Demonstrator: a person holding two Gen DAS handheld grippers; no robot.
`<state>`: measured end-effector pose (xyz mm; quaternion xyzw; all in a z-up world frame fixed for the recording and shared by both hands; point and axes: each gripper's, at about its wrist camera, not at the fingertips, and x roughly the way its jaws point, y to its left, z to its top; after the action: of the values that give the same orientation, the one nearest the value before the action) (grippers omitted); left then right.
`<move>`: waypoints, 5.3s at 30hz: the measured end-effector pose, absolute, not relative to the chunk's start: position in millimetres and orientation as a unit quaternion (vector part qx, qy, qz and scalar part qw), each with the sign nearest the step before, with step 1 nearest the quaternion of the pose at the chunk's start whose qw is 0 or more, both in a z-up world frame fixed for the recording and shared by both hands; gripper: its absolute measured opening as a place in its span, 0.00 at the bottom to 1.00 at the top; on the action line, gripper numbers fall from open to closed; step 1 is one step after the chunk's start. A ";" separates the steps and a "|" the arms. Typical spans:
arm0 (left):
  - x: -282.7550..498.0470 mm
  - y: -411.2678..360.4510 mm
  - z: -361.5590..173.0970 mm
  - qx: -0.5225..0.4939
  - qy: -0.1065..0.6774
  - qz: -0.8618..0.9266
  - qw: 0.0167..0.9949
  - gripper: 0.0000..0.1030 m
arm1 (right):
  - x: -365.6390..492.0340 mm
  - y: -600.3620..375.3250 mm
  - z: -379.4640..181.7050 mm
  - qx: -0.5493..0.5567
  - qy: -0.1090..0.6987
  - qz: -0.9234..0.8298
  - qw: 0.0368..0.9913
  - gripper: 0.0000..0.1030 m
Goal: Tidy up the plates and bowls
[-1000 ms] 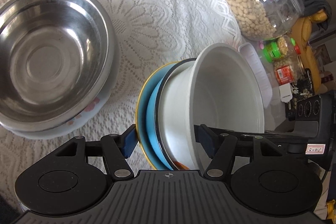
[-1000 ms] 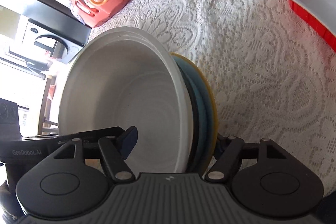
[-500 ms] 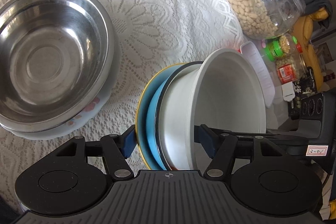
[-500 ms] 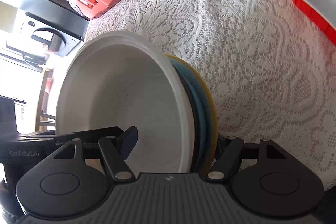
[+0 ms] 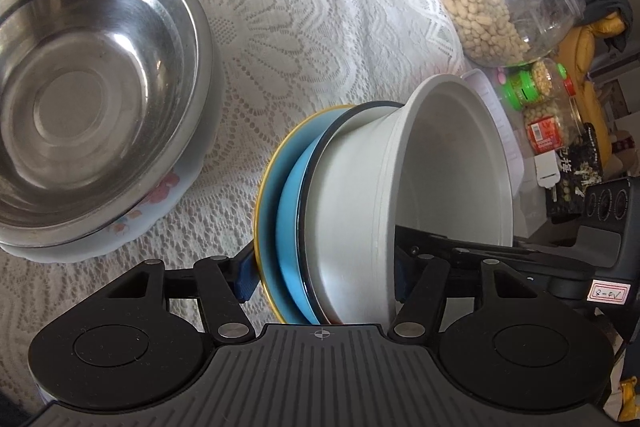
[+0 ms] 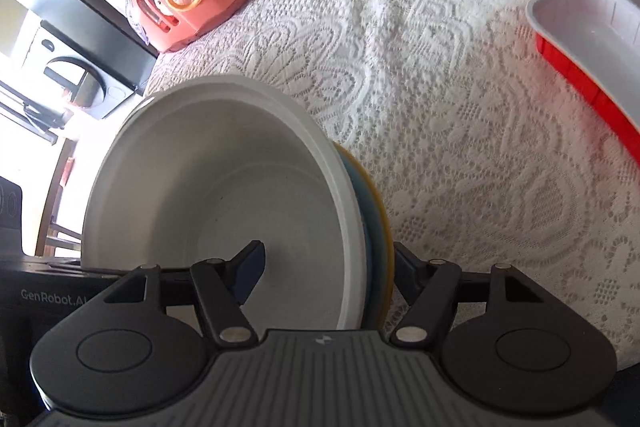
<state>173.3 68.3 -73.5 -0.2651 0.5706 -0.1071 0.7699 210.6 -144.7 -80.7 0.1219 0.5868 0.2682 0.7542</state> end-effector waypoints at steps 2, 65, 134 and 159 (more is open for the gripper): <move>173.2 67.3 -73.1 -0.262 0.570 -0.107 0.771 0.64 | 211.5 -146.6 -82.8 0.134 0.592 0.273 0.746 0.62; 166.4 75.0 -55.7 -0.264 0.570 -0.093 0.772 0.64 | 209.9 -139.8 -64.8 0.115 0.605 0.295 0.730 0.56; 134.6 240.0 -43.4 -0.316 0.430 0.038 0.845 0.54 | 235.5 48.8 0.3 -0.062 0.543 0.358 0.757 0.55; 116.7 266.0 -19.3 -0.389 0.329 0.025 0.860 0.44 | 242.9 42.8 7.0 -0.002 0.517 0.367 0.773 0.55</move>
<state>116.7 266.0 -19.3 -0.3895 0.3295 0.0247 0.8597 242.9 42.8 7.0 -0.0019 0.5173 0.3674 0.7729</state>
